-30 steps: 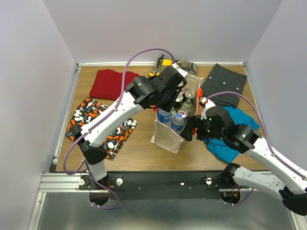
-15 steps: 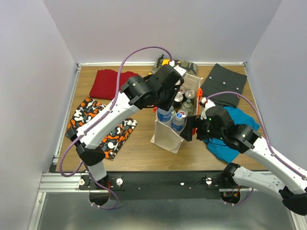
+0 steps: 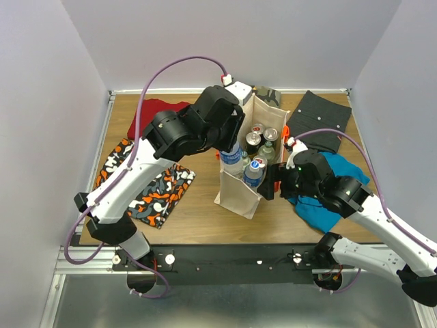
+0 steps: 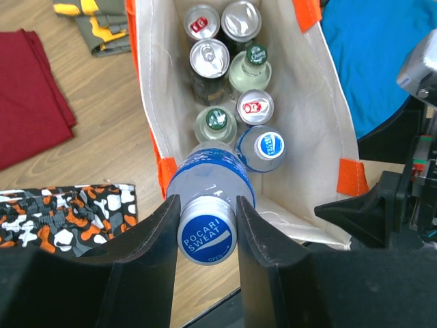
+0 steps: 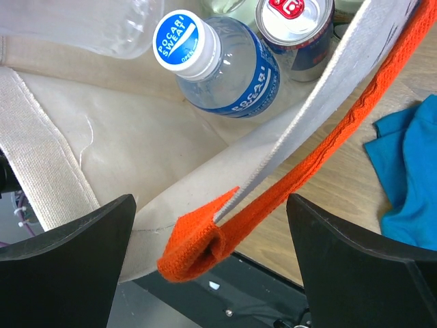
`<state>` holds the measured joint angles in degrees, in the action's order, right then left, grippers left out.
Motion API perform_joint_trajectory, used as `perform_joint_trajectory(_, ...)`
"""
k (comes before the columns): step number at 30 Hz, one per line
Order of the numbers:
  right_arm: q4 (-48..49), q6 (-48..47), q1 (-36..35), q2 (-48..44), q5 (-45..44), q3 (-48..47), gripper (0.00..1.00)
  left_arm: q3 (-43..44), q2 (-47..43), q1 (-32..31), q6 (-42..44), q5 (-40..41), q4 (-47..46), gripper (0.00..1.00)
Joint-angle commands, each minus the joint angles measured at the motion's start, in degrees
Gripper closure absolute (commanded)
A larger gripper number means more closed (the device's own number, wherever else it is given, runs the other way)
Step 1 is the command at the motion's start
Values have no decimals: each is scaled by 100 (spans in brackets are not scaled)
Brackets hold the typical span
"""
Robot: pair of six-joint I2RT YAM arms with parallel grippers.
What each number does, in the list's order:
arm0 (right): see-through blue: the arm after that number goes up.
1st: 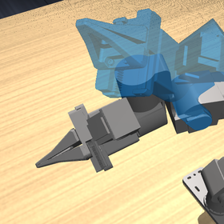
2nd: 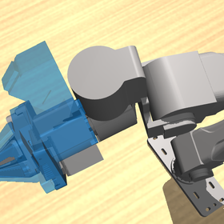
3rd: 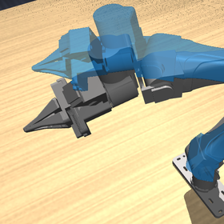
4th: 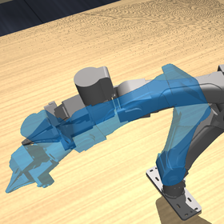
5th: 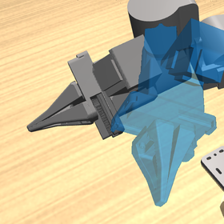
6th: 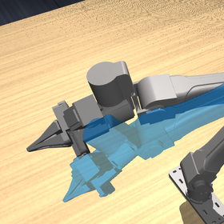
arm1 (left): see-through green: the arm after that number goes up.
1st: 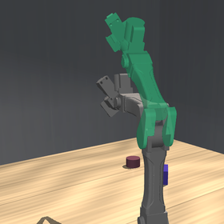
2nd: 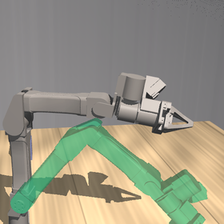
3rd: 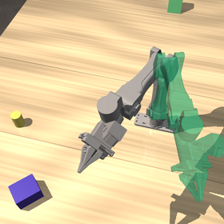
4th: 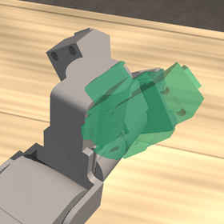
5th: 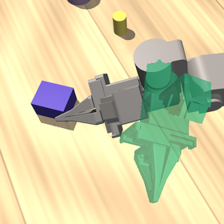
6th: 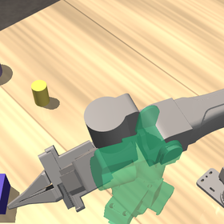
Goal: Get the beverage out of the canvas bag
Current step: Take out the drink from the canvas bag.
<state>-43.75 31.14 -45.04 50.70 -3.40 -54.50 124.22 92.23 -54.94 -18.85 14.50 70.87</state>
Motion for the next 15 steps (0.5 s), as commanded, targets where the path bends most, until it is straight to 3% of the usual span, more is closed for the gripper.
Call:
perform_joint_trajectory(1,-301,-134,-40,19,-144,-210,0,313,-486,9,171,483,-759,100)
perform_joint_trajectory(15,-319,-134,-40,81,-144,-263,0,-241,-1154,1,479,1300,-1664,100)
